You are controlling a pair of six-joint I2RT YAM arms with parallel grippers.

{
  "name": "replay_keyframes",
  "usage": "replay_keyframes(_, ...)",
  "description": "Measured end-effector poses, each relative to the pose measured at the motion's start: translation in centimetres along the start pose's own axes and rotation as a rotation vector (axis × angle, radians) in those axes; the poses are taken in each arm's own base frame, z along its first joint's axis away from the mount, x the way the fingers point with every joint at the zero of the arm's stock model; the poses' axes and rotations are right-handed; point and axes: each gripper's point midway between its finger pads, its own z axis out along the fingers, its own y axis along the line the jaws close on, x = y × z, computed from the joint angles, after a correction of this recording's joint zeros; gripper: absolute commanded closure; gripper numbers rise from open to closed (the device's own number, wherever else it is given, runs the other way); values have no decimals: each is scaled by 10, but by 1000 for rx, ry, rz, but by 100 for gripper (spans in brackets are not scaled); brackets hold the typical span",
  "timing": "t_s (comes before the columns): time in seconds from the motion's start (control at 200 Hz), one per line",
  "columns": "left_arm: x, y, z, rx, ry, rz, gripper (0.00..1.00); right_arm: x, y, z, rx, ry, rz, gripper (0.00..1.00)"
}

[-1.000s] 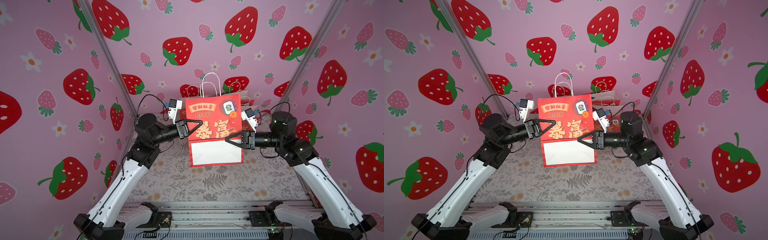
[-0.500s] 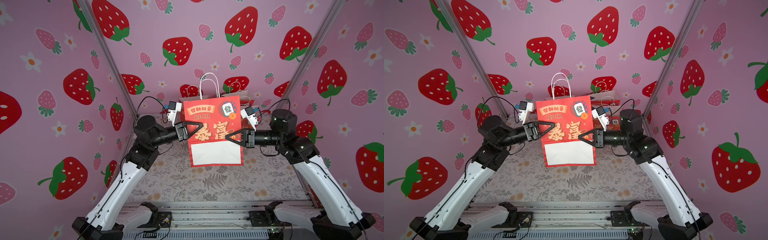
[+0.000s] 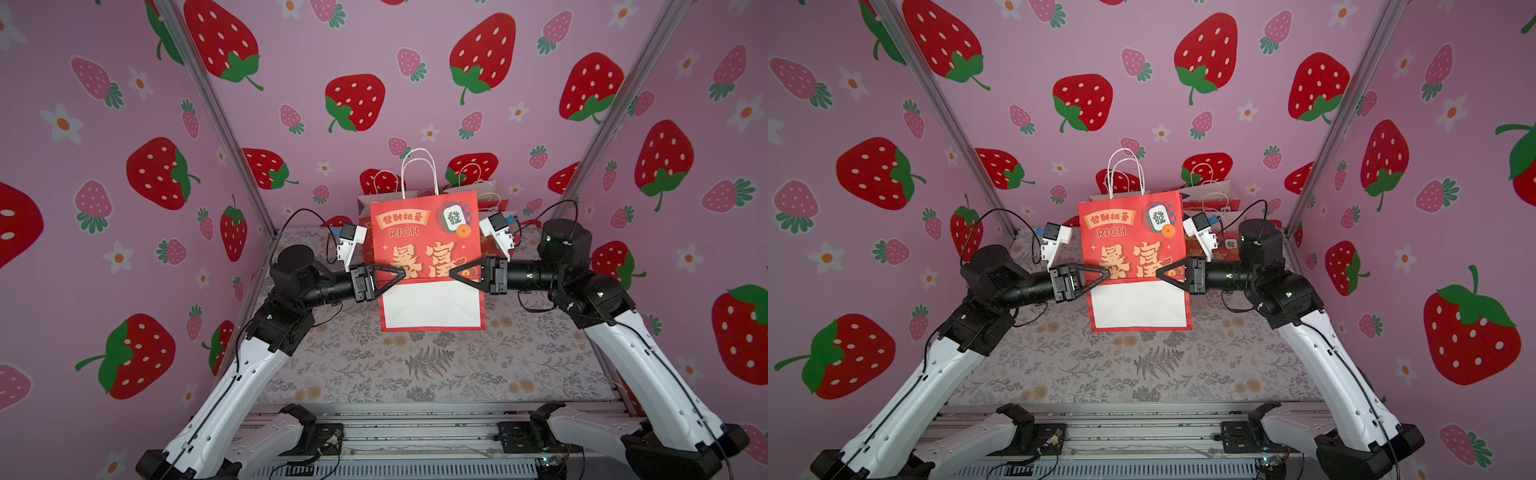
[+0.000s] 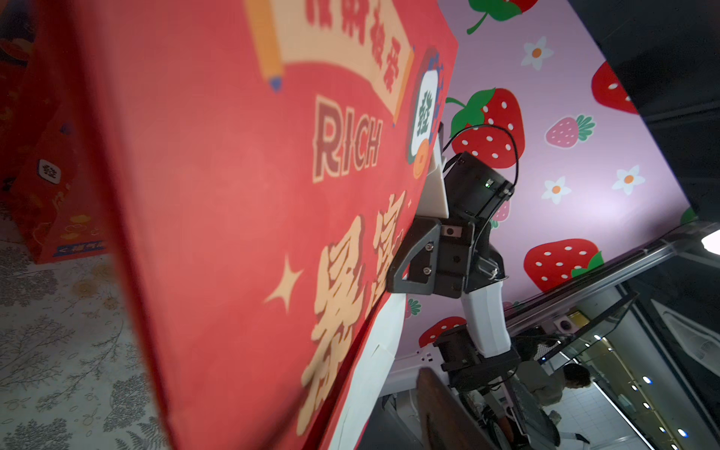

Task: Put away the paper bag
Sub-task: Press the paper bag.

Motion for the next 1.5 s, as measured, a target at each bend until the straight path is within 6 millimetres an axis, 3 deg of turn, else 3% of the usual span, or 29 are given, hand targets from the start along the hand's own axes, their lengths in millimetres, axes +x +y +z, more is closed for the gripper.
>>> replay_keyframes(0.105, 7, 7, 2, -17, 15, -21, 74, 1, -3, 2, -2, -2, 12, 100)
replay_keyframes(0.34, 15, 18, 3, -58, 26, -38, 100, 12, -22, 9, 13, 12, 72, 100)
replay_keyframes(0.39, 17, 20, 3, -69, 30, -37, 100, 14, -25, 10, 16, 14, 82, 97)
replay_keyframes(0.55, 22, 27, 2, -104, 37, -52, 100, 18, -31, 12, 20, 19, 106, 73)
replay_keyframes(0.635, 24, 30, 1, -123, 41, -58, 100, 20, -33, 13, 22, 21, 103, 71)
replay_keyframes(0.9, 35, 37, -6, -162, 50, -81, 98, 35, -46, 12, 45, 33, 117, 100)
replay_keyframes(0.95, 40, 40, -6, -173, 58, -92, 96, 40, -51, 13, 52, 39, 125, 100)
replay_keyframes(1.066, 47, 49, -8, -211, 67, -115, 69, 51, -65, 17, 69, 56, 156, 100)
replay_keyframes(1.166, 49, 57, -13, -259, 56, -118, 30, 59, -75, 19, 85, 66, 177, 100)
replay_keyframes(1.226, 50, 59, -17, -285, 51, -108, 14, 61, -78, 20, 92, 67, 185, 100)
replay_keyframes(1.351, 56, 67, -30, -364, 42, -91, 1, 67, -86, 21, 111, 67, 197, 100)
replay_keyframes(1.501, 65, 83, -48, -492, 41, -79, 0, 78, -103, 24, 149, 64, 224, 100)
